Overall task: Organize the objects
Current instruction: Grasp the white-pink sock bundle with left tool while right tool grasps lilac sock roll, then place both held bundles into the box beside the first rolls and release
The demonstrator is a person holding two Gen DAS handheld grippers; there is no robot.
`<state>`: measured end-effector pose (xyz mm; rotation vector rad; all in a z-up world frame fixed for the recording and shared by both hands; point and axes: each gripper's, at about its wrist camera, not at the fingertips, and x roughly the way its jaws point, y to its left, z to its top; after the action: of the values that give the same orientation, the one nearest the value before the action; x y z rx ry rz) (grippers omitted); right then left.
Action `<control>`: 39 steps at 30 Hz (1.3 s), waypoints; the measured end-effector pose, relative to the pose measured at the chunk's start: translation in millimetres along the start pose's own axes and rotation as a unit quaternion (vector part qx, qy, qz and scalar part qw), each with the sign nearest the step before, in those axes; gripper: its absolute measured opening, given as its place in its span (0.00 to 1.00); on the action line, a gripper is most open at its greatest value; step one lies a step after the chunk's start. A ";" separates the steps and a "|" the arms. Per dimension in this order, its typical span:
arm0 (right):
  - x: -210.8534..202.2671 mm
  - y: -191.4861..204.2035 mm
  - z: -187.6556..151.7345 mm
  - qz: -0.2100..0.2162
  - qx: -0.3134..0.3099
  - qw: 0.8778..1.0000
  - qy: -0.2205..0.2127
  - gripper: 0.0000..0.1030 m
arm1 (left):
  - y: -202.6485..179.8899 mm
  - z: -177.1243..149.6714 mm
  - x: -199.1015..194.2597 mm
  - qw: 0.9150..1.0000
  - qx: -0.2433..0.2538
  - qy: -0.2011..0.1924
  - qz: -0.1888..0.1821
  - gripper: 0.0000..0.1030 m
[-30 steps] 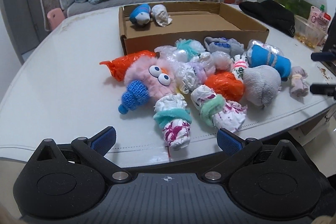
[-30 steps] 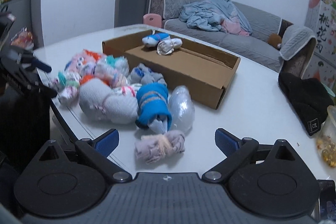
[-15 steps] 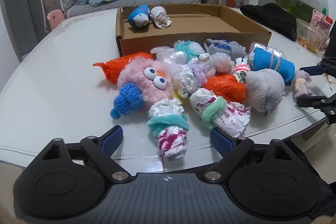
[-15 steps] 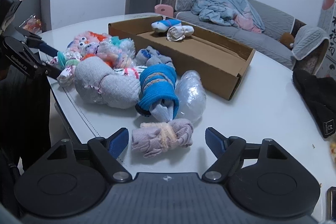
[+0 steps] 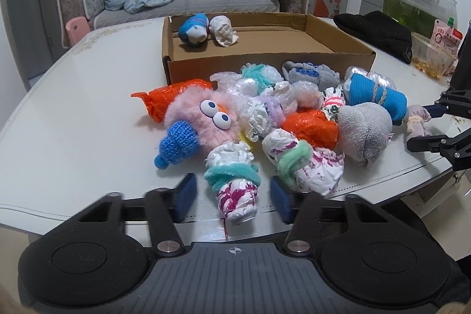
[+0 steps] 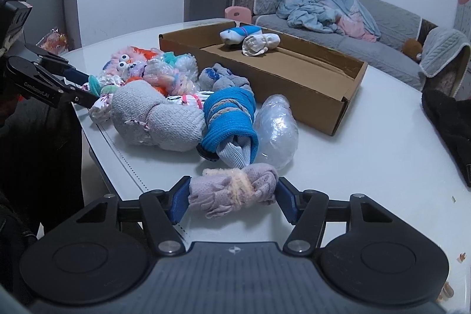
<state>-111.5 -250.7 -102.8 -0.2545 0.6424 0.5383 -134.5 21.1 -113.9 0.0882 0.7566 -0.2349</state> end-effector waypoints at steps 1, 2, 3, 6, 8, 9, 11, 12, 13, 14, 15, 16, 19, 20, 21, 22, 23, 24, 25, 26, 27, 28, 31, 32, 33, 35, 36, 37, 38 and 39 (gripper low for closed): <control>-0.3 -0.3 -0.1 0.001 0.001 1.000 0.000 0.55 | 1.1 -0.1 -0.4 1.000 -0.001 0.000 -0.002 0.50; -1.1 -0.8 -0.2 0.002 0.002 1.000 -0.001 0.54 | 1.5 0.0 -0.5 1.000 0.000 0.000 -0.001 0.48; -1.4 -1.9 0.2 0.003 0.003 1.000 -0.001 0.54 | 2.3 0.3 -1.0 1.000 -0.001 0.001 -0.001 0.43; -3.3 -3.4 0.4 0.003 0.007 1.000 -0.003 0.54 | 5.0 0.7 -3.0 1.000 -0.006 0.004 -0.006 0.39; -6.9 -6.1 0.8 0.003 0.011 1.000 -0.007 0.54 | 5.3 0.2 -4.8 1.000 -0.004 0.005 -0.005 0.38; -9.2 -7.7 1.2 0.003 0.014 1.000 -0.010 0.54 | 5.6 -0.2 -5.6 1.000 -0.004 0.006 -0.006 0.38; -13.9 -11.3 2.5 0.000 0.019 1.000 -0.013 0.54 | 6.4 -0.6 -7.1 1.000 -0.004 0.007 -0.007 0.37; -16.1 -13.2 3.4 -0.003 0.021 1.000 -0.014 0.54 | 6.9 -0.6 -8.9 1.000 -0.004 0.006 -0.007 0.37; -19.0 -15.0 4.5 -0.004 0.022 1.000 -0.016 0.54 | 7.4 -0.5 -10.5 1.000 -0.004 0.005 -0.008 0.38; -20.6 -17.4 6.2 -0.005 0.023 1.000 -0.018 0.54 | 8.0 -0.2 -12.1 1.000 -0.004 0.004 -0.008 0.38; -22.6 -19.0 7.6 -0.007 0.024 0.999 -0.021 0.54 | 8.6 0.2 -14.1 1.000 -0.002 0.003 -0.007 0.38; -24.6 -20.6 9.1 -0.009 0.025 0.999 -0.023 0.54 | 9.1 1.0 -16.4 1.000 -0.001 0.003 -0.007 0.37; -28.8 -24.6 14.9 -0.015 0.022 0.999 -0.029 0.54 | 11.1 5.2 -25.2 1.000 0.003 -0.004 -0.007 0.38; -30.3 -25.9 16.9 -0.017 0.022 0.999 -0.033 0.54 | 12.1 7.6 -28.5 1.000 0.005 -0.008 -0.005 0.38; -31.6 -27.2 19.2 -0.017 0.023 0.999 -0.036 0.54 | 13.6 10.8 -32.0 1.000 0.005 -0.014 -0.003 0.38; -32.4 -28.3 21.9 -0.016 0.024 0.999 -0.039 0.54 | 15.6 14.9 -35.4 1.000 0.004 -0.020 0.000 0.38; -33.4 -29.0 25.1 -0.015 0.024 0.999 -0.044 0.54 | 18.2 20.0 -38.6 1.000 0.004 -0.025 0.000 0.38; -34.2 -29.0 28.7 -0.015 0.023 0.998 -0.048 0.54 | 20.5 25.8 -41.8 1.000 0.004 -0.031 0.000 0.38; -35.4 -29.5 33.0 -0.014 0.022 0.998 -0.053 0.54 | 22.2 32.0 -44.7 0.999 0.009 -0.039 0.002 0.38; -37.2 -30.6 38.1 -0.011 0.021 0.998 -0.059 0.54 | 24.1 38.9 -46.9 0.999 0.016 -0.047 0.005 0.38; -38.4 -31.4 43.2 -0.008 0.020 0.998 -0.066 0.54 | 26.5 45.9 -48.0 0.998 0.023 -0.054 0.010 0.38; -39.0 -32.7 49.1 -0.005 0.018 0.997 -0.072 0.54 | 29.8 54.1 -48.0 0.998 0.027 -0.060 0.014 0.38; -35.9 -35.2 70.2 -0.004 0.005 0.996 -0.087 0.54 | 39.7 82.0 -44.9 0.996 0.034 -0.076 0.018 0.38; -33.4 -36.3 78.4 -0.002 0.001 0.996 -0.092 0.54 | 41.7 92.1 -42.3 0.996 0.039 -0.080 0.021 0.38; -30.0 -37.1 85.9 0.001 -0.001 0.995 -0.097 0.54 | 43.6 102.3 -38.7 0.995 0.043 -0.083 0.021 0.39; -22.1 -37.6 104.5 0.006 -0.009 0.995 -0.104 0.54 | 48.2 122.2 -29.7 0.995 0.042 -0.088 0.014 0.39; -18.0 -36.6 114.4 0.009 -0.016 0.994 -0.107 0.54 | 50.6 131.9 -24.5 0.995 0.039 -0.088 0.009 0.39; -14.0 -35.8 124.8 0.016 -0.023 0.993 -0.112 0.54 | 51.6 141.8 -18.3 0.995 0.038 -0.087 0.005 0.39; -9.5 -34.1 135.5 0.023 -0.030 0.993 -0.116 0.54 | 51.2 150.4 -12.3 0.995 0.043 -0.089 0.006 0.39; -4.0 -32.4 146.3 0.028 -0.040 0.992 -0.118 0.54 | 50.5 159.1 -5.8 0.995 0.050 -0.090 0.010 0.39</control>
<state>-23.4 -222.9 15.2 -0.2434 0.3993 0.6375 -19.9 45.1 5.2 0.1669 0.5639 -0.2583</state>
